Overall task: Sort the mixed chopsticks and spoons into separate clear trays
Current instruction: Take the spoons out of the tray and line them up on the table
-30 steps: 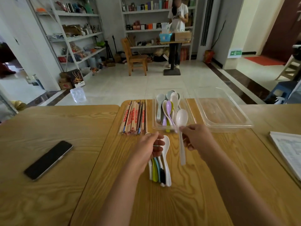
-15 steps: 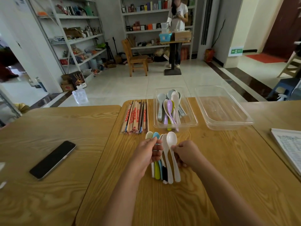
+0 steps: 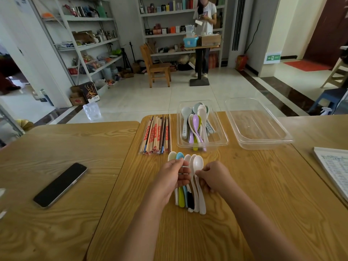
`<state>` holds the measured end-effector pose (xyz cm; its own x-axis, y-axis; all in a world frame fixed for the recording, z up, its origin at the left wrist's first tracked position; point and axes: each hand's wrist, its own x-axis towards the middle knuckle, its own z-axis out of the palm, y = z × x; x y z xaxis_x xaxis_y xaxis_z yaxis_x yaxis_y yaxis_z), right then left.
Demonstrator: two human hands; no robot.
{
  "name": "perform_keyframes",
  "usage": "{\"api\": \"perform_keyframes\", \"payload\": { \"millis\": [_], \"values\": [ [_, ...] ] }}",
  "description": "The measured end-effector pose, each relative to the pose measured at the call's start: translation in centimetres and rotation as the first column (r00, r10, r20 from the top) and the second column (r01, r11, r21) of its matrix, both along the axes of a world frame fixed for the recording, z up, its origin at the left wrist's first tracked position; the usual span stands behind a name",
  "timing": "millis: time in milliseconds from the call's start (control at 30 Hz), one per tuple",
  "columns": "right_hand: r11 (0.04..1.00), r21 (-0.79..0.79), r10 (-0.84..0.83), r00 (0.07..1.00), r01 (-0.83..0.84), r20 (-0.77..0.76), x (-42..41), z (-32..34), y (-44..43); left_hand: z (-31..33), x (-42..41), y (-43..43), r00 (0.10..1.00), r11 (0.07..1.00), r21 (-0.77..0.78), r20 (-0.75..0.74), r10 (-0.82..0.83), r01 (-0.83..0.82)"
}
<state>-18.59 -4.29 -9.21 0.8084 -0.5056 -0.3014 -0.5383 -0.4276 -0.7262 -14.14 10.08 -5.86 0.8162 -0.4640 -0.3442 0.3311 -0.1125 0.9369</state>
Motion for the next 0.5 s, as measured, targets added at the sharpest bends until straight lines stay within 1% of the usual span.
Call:
{"api": "perform_keyframes", "payload": {
  "millis": [133, 300, 500],
  "values": [
    [1.000, 0.025, 0.011, 1.000, -0.011, 0.003, -0.1, 0.2, -0.2, 0.1, 0.0, 0.0, 1.000, 1.000, -0.007, 0.006, -0.006, 0.006],
    [1.000, 0.003, 0.025, 0.999, -0.025, 0.039, -0.2, 1.0, -0.6, 0.2, 0.4, -0.2, 1.000, 1.000, -0.007, 0.008, 0.005, -0.005],
    [0.999, 0.000, 0.032, 0.992, -0.032, 0.121, 0.7, 4.3, -2.1, 1.2, 2.0, -1.2, 0.999, 0.999, -0.042, 0.033, -0.011, 0.012]
  ]
}}
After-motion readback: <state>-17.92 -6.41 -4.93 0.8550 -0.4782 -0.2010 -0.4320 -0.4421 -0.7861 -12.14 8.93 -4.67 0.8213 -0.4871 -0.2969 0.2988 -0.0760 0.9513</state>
